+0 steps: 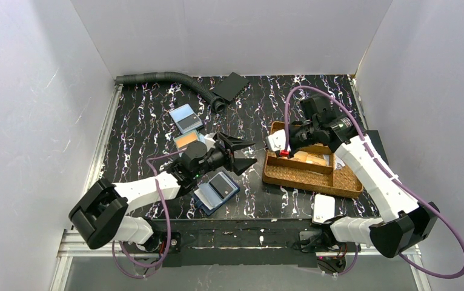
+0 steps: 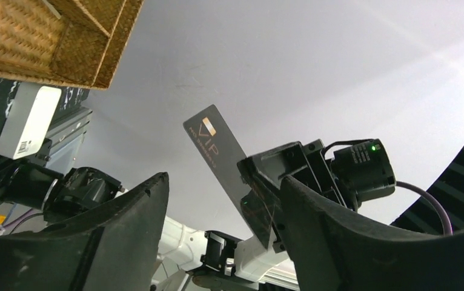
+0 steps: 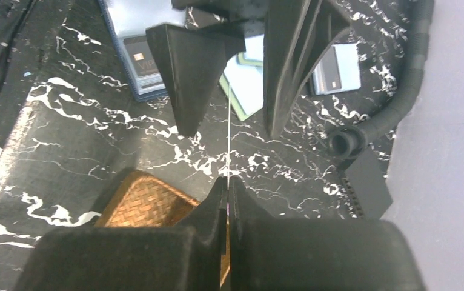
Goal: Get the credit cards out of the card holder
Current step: Remove the credit card from the card holder, then place the credit card in the storage box.
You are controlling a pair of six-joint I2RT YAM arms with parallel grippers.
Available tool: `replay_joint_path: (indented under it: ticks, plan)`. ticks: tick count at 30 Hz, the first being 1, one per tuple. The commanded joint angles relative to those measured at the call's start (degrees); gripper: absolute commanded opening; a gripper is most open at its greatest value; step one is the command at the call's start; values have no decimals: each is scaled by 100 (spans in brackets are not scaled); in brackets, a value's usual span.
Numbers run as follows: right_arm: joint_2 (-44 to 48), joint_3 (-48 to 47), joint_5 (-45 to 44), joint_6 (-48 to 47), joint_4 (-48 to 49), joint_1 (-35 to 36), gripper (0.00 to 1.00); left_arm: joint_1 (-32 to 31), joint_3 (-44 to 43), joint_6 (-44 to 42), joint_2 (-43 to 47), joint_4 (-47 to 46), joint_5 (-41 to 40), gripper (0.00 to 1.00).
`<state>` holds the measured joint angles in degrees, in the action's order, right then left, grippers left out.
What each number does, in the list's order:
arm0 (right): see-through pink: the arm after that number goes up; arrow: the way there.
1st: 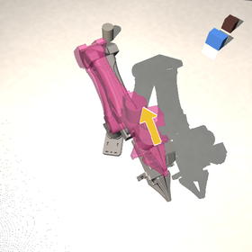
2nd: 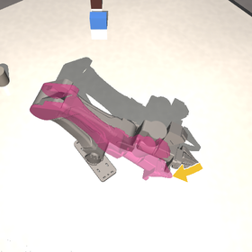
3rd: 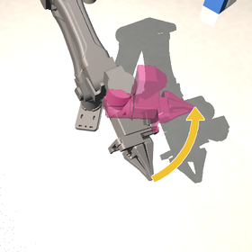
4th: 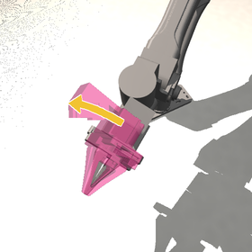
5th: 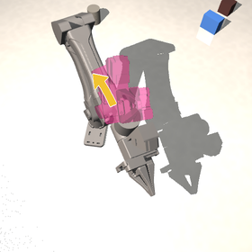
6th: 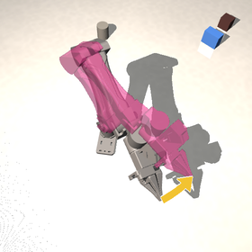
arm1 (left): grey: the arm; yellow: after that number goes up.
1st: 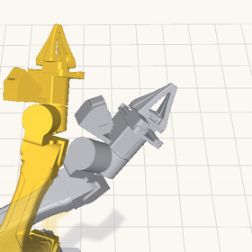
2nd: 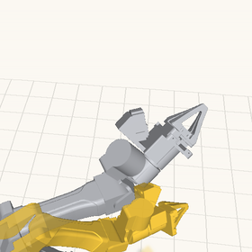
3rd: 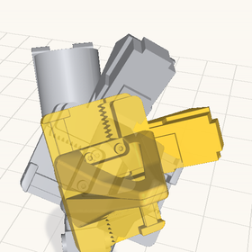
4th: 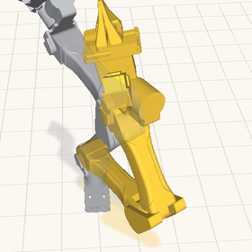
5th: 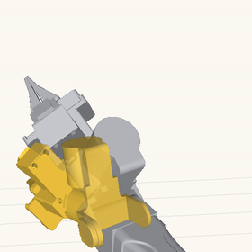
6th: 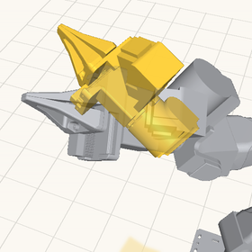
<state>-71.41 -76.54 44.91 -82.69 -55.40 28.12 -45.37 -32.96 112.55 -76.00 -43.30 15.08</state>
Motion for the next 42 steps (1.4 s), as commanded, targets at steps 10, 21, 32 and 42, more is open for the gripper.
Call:
replay_joint_path:
  ticks: [10,21,32,42]
  plan:
    - [585,492,-106,-70,664,253,5,-181,-323,443,-991,-1779,-205,0]
    - [1146,667,-35,1283,249,255,90,287,223,-530,-1997,-3657,-59,0]
    - [891,1474,1500,7736,2964,-608,97,542,630,-4775,-1076,-2798,1007,0]
    - [385,2503,2176,9942,4699,-729,92,107,879,-5996,-189,-2683,216,0]
